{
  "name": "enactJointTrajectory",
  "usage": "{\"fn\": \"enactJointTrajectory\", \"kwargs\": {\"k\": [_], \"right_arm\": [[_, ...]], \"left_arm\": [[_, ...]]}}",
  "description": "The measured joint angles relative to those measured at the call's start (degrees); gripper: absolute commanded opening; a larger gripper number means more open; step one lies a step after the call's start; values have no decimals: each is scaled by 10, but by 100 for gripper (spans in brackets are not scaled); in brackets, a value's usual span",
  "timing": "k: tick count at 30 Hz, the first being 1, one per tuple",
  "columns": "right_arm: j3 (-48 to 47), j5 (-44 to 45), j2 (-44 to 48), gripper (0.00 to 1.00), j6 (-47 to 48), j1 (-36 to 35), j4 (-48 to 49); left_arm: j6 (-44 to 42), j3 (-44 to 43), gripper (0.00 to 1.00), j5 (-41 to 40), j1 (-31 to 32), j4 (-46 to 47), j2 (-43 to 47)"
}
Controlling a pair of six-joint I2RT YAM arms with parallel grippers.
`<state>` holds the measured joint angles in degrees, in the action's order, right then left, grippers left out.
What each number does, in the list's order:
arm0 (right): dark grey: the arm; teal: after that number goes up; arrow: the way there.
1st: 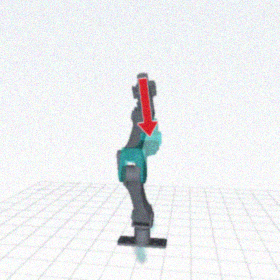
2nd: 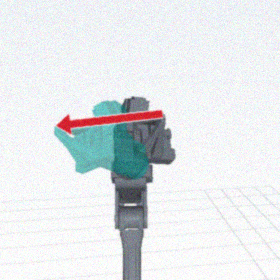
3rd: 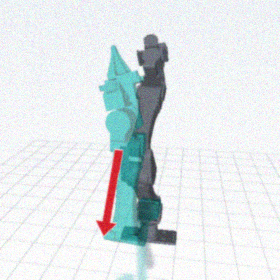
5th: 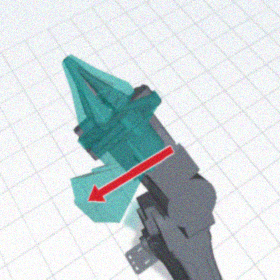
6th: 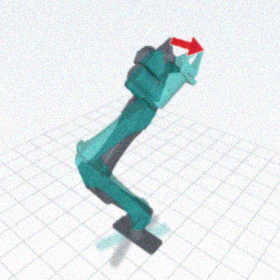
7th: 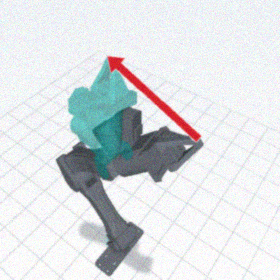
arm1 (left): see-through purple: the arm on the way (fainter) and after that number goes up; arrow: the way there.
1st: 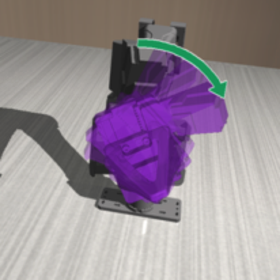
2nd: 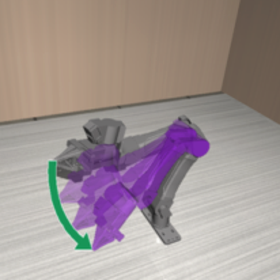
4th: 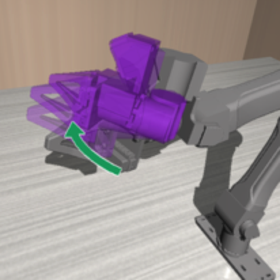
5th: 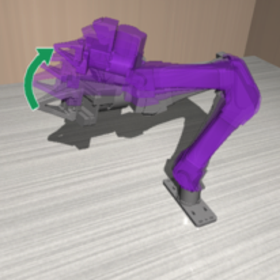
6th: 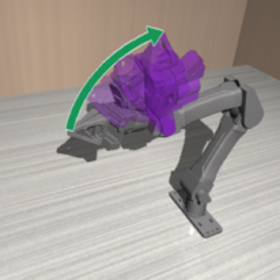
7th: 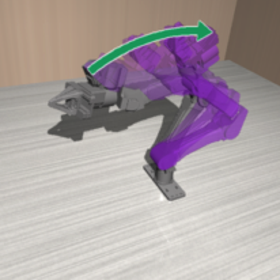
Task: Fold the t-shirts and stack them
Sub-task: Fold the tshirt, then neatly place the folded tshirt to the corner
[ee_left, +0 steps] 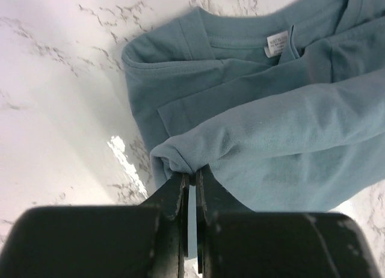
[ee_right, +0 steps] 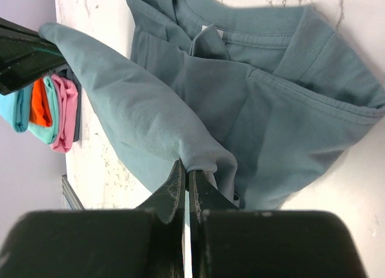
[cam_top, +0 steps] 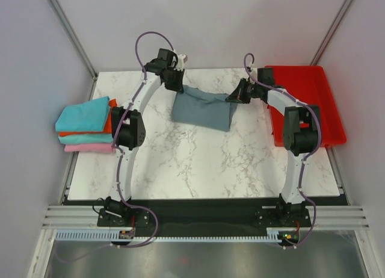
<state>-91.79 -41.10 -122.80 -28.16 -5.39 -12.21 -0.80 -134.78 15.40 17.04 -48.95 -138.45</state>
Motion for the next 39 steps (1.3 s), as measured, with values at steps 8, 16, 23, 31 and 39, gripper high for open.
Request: {"fn": "enactJointTrajectory", "kwargs": {"k": [8, 16, 23, 31, 39], "right_arm": [[-18, 38, -28, 4, 12, 0, 2], [-45, 78, -27, 69, 29, 10, -3], [-45, 70, 28, 74, 35, 9, -5], [-39, 4, 15, 74, 0, -31, 25], [-39, -16, -66, 75, -24, -42, 39]], "left_arm": [[-17, -22, 70, -35, 0, 37, -30], [-21, -30, 98, -73, 0, 51, -24], [-9, 73, 96, -40, -14, 51, 49], [36, 186, 97, 76, -54, 24, 65], [58, 186, 99, 185, -66, 24, 32]]}}
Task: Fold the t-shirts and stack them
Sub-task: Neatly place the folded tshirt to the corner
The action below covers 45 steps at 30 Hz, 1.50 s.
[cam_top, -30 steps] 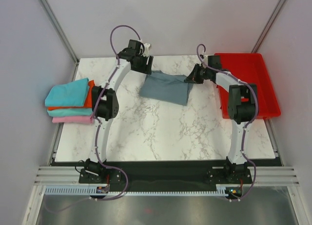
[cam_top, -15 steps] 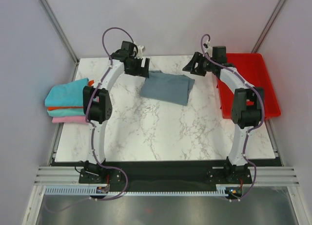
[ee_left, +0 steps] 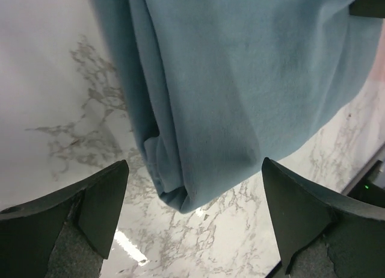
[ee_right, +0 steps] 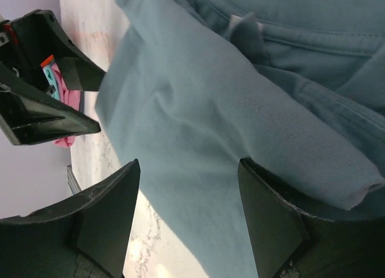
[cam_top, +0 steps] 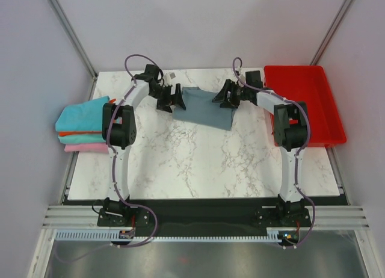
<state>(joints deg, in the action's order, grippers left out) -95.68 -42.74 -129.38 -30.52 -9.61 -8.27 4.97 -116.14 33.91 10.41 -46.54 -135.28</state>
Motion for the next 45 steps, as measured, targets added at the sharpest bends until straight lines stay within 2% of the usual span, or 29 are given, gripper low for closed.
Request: {"fn": "enactJointTrajectory", "kwargs": {"k": [5, 12, 14, 15, 17, 18, 23, 24, 25, 26, 34, 39, 45], "right_arm": [[0, -1, -28, 74, -6, 2, 1], [-2, -10, -37, 75, -8, 4, 8], [-2, -12, -37, 75, -8, 4, 9], [-2, -13, -37, 75, -7, 5, 9], [-2, -13, -37, 75, -7, 5, 9], [-2, -13, -37, 75, -7, 5, 9], [-2, -13, -37, 75, -4, 5, 9], [-2, -13, -37, 75, -2, 5, 9], [-2, -13, -37, 75, 0, 5, 9], [-1, -13, -37, 75, 2, 5, 9], [9, -8, -18, 75, 25, 6, -7], [21, -2, 26, 75, 42, 27, -34], [23, 1, 85, 75, 47, 65, -32]], "left_arm": [[27, -6, 98, 81, 0, 4, -38], [56, -50, 96, 134, -5, 12, -76], [61, -69, 91, 139, -5, 15, -88], [62, -77, 83, 141, -5, 18, -94], [63, -84, 74, 140, -6, 26, -102], [65, -85, 64, 144, -6, 31, -106], [66, -84, 38, 144, -11, 36, -117], [65, -83, 15, 144, -11, 37, -117], [68, -83, 5, 144, -10, 36, -117], [66, -82, 2, 144, -10, 37, -117], [44, -42, 2, 130, -9, 30, -84], [0, 21, 2, 85, -9, -21, 6], [-44, 57, 2, 48, -11, -68, 123]]}}
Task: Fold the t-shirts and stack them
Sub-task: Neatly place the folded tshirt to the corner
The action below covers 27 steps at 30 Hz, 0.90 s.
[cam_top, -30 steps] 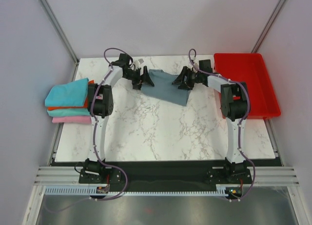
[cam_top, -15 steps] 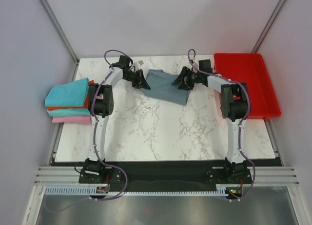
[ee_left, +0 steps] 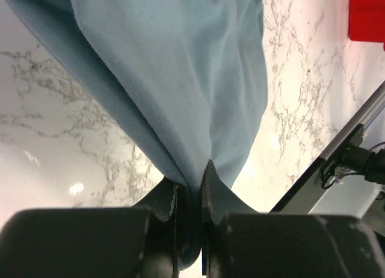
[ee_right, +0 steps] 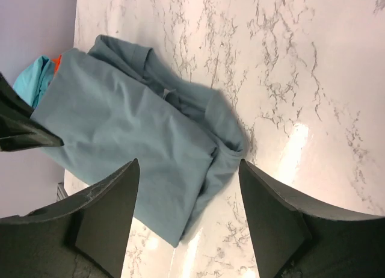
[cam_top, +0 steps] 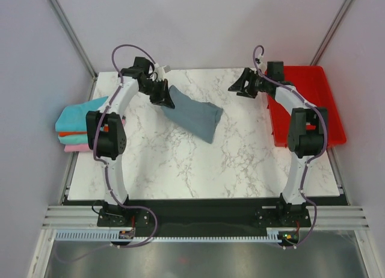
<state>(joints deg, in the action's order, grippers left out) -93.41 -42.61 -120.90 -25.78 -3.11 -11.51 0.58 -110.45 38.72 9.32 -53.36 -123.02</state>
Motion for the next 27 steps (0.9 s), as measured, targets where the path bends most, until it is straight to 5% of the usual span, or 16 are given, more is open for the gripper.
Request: {"fn": "enactJointTrajectory", "kwargs": {"k": [16, 27], "right_arm": [[3, -7, 15, 75, -18, 3, 0], [31, -16, 24, 75, -50, 3, 15]], "left_arm": [[-89, 193, 2, -156, -10, -54, 235], [-160, 248, 2, -268, -95, -80, 361]]}}
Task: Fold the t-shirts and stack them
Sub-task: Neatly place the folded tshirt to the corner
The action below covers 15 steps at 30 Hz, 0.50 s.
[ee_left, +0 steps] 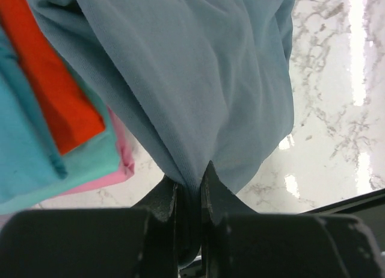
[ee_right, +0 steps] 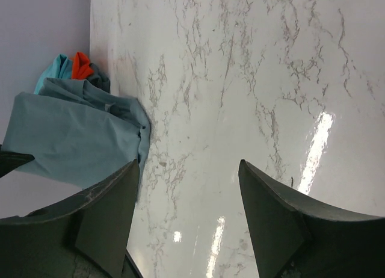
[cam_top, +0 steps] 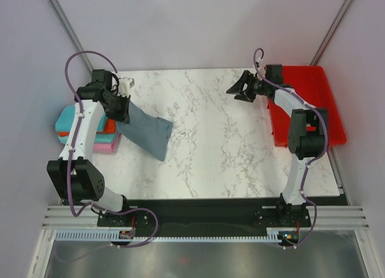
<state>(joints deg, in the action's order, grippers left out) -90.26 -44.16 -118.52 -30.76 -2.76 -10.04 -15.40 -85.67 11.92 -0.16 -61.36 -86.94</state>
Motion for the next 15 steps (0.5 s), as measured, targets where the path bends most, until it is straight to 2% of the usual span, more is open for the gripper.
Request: {"fn": "enactJointTrajectory", "kwargs": {"k": [10, 15], "right_arm": [[33, -6, 9, 75, -32, 0, 27], [33, -9, 11, 75, -40, 0, 37]], "left_arm": [[-37, -60, 2, -69, -20, -30, 3], [-46, -176, 2, -88, -20, -79, -18]]}}
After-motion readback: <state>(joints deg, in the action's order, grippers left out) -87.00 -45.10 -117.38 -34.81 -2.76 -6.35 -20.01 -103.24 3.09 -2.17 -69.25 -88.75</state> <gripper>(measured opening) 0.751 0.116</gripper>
